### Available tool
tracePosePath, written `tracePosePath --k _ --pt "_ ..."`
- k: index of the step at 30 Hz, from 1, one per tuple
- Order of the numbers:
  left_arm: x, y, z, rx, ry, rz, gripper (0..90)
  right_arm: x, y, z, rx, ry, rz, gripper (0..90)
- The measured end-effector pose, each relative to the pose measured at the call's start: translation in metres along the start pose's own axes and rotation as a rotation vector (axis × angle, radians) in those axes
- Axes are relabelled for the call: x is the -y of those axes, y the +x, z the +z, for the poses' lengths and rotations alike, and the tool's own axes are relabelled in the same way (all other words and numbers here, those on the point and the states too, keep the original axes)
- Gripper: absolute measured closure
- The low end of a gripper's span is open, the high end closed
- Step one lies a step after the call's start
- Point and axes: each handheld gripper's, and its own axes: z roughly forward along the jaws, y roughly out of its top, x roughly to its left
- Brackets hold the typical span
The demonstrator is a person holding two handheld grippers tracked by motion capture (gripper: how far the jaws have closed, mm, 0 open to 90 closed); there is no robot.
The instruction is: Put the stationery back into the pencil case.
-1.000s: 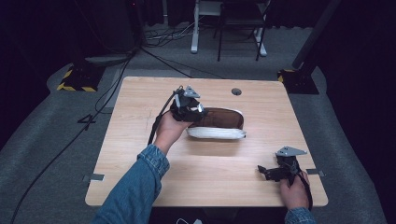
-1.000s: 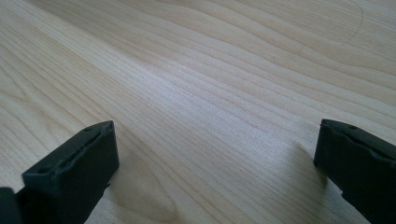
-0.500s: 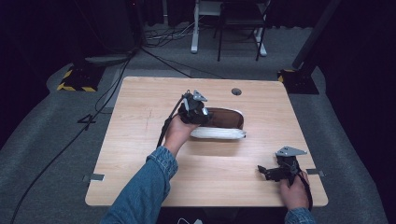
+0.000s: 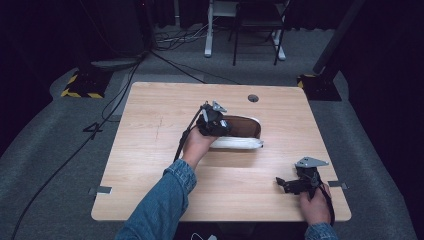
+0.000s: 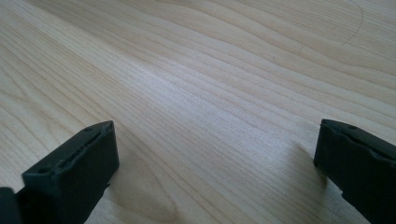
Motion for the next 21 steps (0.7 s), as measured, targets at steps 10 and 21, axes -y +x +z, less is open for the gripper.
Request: tracePosePath --k 10,21 --pt "0.0021 -0.0011 0.007 0.01 0.026 -0.008 45.5 0.0 0.0001 0.0 -0.001 0.0 0.0 0.0" --pt "0.0017 0.0013 0.0099 0.043 0.029 -0.042 35.2 0.0 0.0001 0.0 -0.001 0.0 -0.001 0.0"
